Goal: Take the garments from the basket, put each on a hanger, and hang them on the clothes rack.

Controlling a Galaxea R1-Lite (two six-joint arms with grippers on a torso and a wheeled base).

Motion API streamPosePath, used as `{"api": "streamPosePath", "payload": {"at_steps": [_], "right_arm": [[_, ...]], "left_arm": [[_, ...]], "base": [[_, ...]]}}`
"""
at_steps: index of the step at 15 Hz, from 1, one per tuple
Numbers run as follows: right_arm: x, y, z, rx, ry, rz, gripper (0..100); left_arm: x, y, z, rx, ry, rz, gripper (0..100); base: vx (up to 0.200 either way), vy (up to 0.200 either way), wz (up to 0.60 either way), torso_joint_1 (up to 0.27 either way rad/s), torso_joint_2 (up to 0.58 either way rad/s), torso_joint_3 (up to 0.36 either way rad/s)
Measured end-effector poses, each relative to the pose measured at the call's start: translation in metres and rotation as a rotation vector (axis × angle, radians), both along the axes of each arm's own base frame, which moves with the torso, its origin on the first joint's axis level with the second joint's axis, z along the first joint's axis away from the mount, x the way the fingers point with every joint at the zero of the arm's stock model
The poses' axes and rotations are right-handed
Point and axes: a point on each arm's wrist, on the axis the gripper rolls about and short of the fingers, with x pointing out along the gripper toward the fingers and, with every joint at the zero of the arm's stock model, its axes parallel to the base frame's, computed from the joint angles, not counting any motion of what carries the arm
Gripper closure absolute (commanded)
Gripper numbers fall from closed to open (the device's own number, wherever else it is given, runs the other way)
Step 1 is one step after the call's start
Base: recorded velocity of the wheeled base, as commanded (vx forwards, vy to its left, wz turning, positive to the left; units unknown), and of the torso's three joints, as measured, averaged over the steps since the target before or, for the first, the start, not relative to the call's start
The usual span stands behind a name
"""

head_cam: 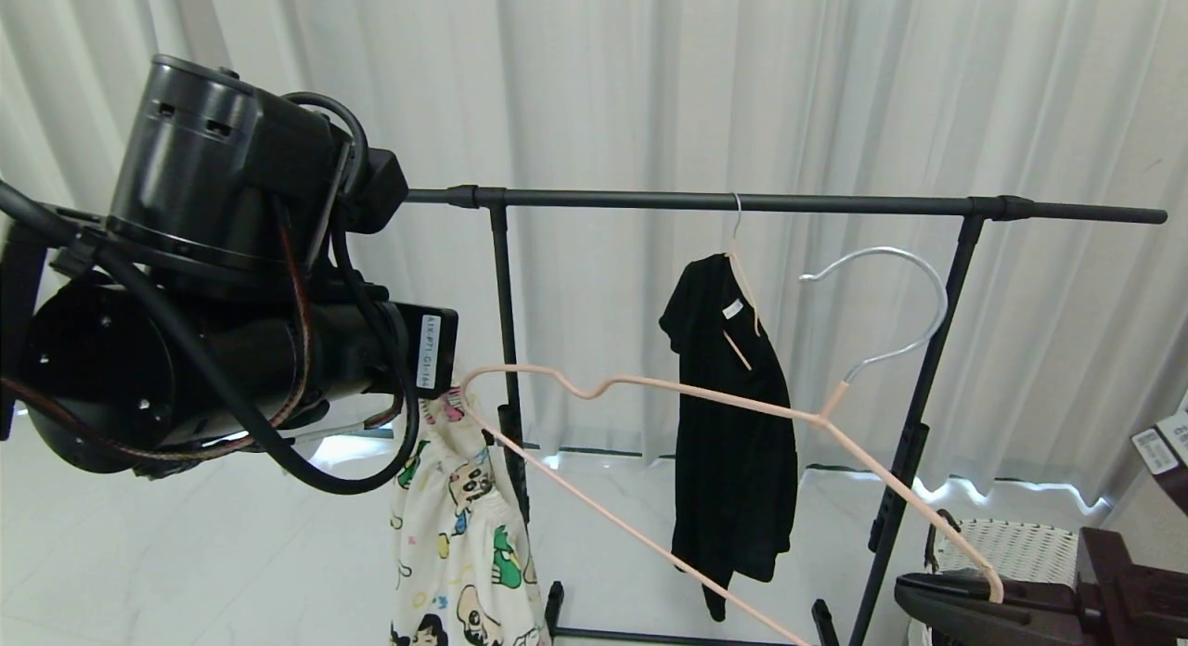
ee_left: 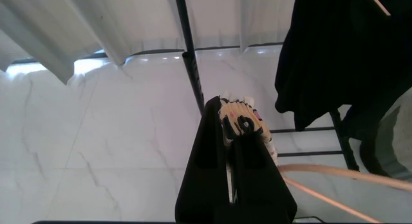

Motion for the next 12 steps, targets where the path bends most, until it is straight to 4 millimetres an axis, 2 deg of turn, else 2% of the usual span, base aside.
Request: {"api": "streamPosePath", "payload": {"at_steps": [5,12], "right_arm": [[-0.004,0.007,-0.001,-0.006,0.006,0.059,100],[0.006,0.015,0.0,0.032,0.022,0.019,100]], "left_arm": [[-0.001,-0.001,0.002,-0.004,-0.006,-0.002,100],[-0.006,-0.002,0.004,-0.02,-0.014,-0.015,100]], "base": [[0.0,0.0,0.0,0.0,0.0,0.0],[0.0,0.0,0.0,0.0,0.0,0.0]]}}
